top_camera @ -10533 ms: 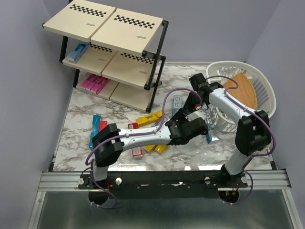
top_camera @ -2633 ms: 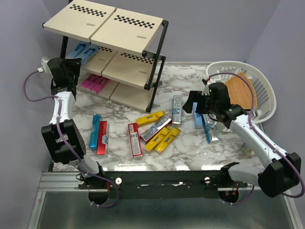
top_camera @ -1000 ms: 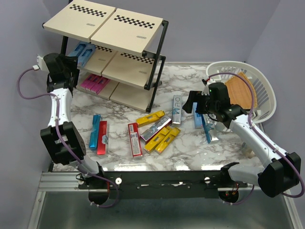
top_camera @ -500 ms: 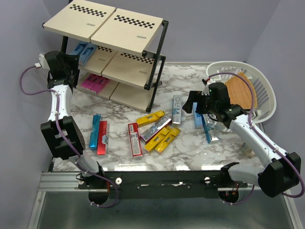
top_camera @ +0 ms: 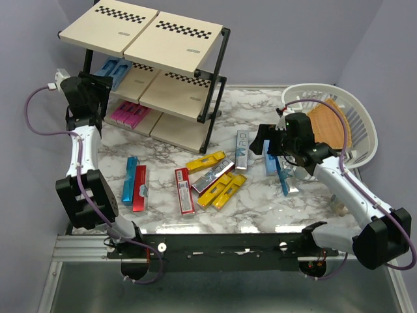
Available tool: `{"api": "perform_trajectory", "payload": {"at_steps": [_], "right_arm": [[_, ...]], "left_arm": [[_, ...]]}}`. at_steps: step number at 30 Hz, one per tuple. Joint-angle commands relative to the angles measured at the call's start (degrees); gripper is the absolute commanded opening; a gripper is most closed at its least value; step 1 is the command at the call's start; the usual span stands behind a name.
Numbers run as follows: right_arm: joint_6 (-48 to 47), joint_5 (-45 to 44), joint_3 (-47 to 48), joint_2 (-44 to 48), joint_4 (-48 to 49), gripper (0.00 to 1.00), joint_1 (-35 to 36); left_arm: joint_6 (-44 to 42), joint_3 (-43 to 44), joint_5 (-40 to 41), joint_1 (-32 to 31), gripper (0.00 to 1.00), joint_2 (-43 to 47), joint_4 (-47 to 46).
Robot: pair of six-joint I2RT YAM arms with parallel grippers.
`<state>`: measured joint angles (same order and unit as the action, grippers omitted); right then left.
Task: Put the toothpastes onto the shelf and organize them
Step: Adjust the toothpaste on the shelf.
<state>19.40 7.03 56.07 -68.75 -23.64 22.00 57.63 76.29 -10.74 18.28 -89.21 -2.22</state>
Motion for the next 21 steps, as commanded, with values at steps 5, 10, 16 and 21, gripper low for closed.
{"api": "perform_trajectory", "payload": {"at_steps": [5,10,16,21], "right_arm": [[-0.77,-0.88,1.58,-1.12,-0.01,0.97,-0.29],[-0.94,-1.31,1.67,-1.21,0.00,0.97,-0.20],[-1.38,-2.37,1.58,-1.30,0.00,0.98,-0.20],[-1.73,-3.16,1.76,-1.56,-0.09,0.97,-0.29]], "left_arm": [[9.23,-2.29,-2.01,-2.54,0.66,-0.43,-8.33],[14.18,-0.54,3.07,-5.97,0.69,-1.84,-7.98],[16.72,1.40,12.13,-10.02,0.72,-3.16,-4.55],[19.19,1.66,17.23,-11.07,0.73,-5.18,-5.69]]}}
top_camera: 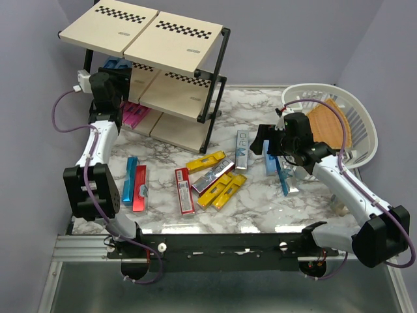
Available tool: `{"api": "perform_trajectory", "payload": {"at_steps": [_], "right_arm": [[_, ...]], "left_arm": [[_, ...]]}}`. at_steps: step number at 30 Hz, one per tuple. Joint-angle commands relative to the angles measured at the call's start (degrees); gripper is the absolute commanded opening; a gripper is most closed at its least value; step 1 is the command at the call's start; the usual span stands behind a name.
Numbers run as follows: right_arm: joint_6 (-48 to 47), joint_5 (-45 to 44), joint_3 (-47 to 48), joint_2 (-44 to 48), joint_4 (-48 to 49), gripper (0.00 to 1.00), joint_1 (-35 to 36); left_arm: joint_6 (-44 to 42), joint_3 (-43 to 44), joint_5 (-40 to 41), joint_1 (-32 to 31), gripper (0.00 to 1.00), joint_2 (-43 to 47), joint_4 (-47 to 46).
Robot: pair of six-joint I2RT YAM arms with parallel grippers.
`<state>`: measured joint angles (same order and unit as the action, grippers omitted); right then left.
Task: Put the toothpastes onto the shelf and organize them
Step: Adjust the toothpaste on the shelf.
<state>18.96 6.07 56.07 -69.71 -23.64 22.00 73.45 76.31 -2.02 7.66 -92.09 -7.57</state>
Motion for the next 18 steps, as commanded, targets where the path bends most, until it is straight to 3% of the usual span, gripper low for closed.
{"api": "perform_trajectory", "payload": {"at_steps": [1,18], "right_arm": [[-1.38,-2.29,1.76,-0.60,-0.09,0.97,-0.20],[-2.17,-3.52,2.72,-1.92,-0.71,0.97,-0.29]], "left_arm": [[3.37,2.34,9.22,-0.63,0.73,-2.65,-0.34],[6.26,9.29,14.76,-0.89,0.75,-10.56,0.72]]}}
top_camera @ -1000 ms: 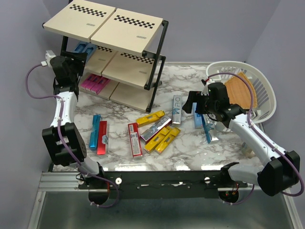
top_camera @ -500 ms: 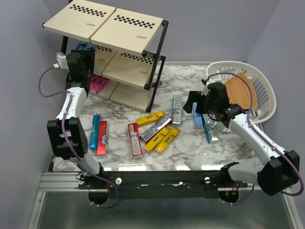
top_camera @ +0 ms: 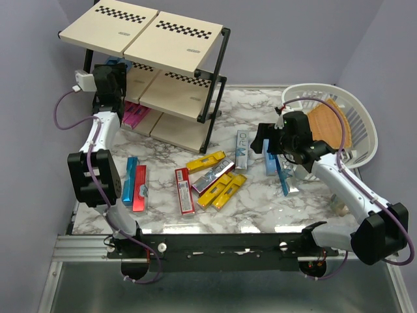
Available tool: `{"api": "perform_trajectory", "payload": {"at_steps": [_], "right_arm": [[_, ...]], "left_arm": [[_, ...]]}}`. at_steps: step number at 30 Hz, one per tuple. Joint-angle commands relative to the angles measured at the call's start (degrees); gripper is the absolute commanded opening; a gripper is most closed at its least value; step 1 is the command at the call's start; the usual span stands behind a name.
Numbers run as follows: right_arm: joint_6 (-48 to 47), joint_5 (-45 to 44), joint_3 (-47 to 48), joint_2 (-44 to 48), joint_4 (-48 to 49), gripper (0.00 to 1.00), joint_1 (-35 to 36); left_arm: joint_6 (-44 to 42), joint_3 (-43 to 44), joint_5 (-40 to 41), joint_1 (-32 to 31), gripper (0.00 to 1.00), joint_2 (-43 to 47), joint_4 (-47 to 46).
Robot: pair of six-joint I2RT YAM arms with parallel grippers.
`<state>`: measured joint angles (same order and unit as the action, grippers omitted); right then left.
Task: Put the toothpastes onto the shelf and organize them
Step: Adjust the toothpaste on the shelf.
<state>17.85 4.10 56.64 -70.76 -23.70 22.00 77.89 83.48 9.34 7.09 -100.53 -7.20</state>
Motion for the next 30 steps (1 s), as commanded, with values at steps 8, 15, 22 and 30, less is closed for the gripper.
{"api": "perform_trajectory", "payload": {"at_steps": [8,15,22,30], "right_arm": [[-1.32,-2.08,2.68,-1.22,-0.73,0.98,-0.20],[-1.41,-2.25,2.86,-1.31,-0.82,0.98,-0.20],[-1.50,-2.34,2.77,-1.22,-0.82,0.98,-0.20],[-1.59,-2.60,2.60,-0.96,-0.73,0.98,-0.20]], "left_arm": [[2.18,3.26,5.33,-0.41,0.75,-3.53,0.26],[2.88,4.85,6.12,-0.41,0.75,-4.94,-0.09],[2.36,5.29,8.06,-0.15,0.75,-5.20,0.26],[2.44,5.46,9.46,0.03,0.75,-5.29,0.08]]}}
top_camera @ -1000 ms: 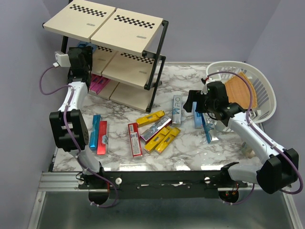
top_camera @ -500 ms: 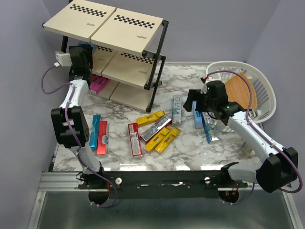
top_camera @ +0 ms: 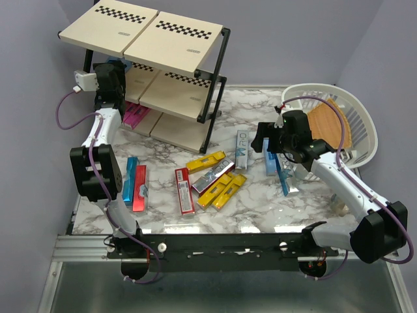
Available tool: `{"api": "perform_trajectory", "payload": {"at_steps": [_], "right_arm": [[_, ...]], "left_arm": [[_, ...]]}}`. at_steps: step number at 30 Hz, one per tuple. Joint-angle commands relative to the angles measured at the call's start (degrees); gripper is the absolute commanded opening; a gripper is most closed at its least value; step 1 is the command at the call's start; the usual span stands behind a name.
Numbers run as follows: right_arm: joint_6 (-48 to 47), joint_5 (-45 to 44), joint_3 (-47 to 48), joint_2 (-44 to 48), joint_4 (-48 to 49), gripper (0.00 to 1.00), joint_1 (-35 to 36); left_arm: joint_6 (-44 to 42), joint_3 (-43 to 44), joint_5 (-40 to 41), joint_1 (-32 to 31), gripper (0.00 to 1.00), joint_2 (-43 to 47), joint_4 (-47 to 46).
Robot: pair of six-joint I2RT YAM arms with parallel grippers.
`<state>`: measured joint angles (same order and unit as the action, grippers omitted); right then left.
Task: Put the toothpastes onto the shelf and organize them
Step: Adjust the toothpaste on the shelf.
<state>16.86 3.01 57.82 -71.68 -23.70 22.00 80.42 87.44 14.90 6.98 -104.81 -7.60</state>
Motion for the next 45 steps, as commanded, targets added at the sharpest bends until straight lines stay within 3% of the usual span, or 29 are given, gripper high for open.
{"api": "perform_trajectory", "payload": {"at_steps": [1,23,31,38,45], "right_arm": [[-0.60,-1.60,1.33,-0.04,-0.73,0.98,-0.20],[-0.60,-1.51,1.15,0.84,-0.90,0.97,-0.20],[-0.60,-1.60,1.59,1.54,-1.34,0.98,-0.20],[-0.16,-1.07,1.68,2.60,-1.87,0.97,-0.20],[1.15,-1.77,1.59,3.65,-2.75,0.98,-0.20]], "left_arm": [[-0.09,1.68,4.00,0.22,0.75,-1.09,0.39],[-0.09,0.63,3.04,1.37,0.79,0.40,-0.49],[-3.34,-3.67,-1.00,1.37,0.84,7.60,-0.23],[-14.49,-7.54,-5.48,2.85,0.87,18.23,6.70],[-33.82,-5.97,-7.08,5.49,0.91,30.96,20.40]]}}
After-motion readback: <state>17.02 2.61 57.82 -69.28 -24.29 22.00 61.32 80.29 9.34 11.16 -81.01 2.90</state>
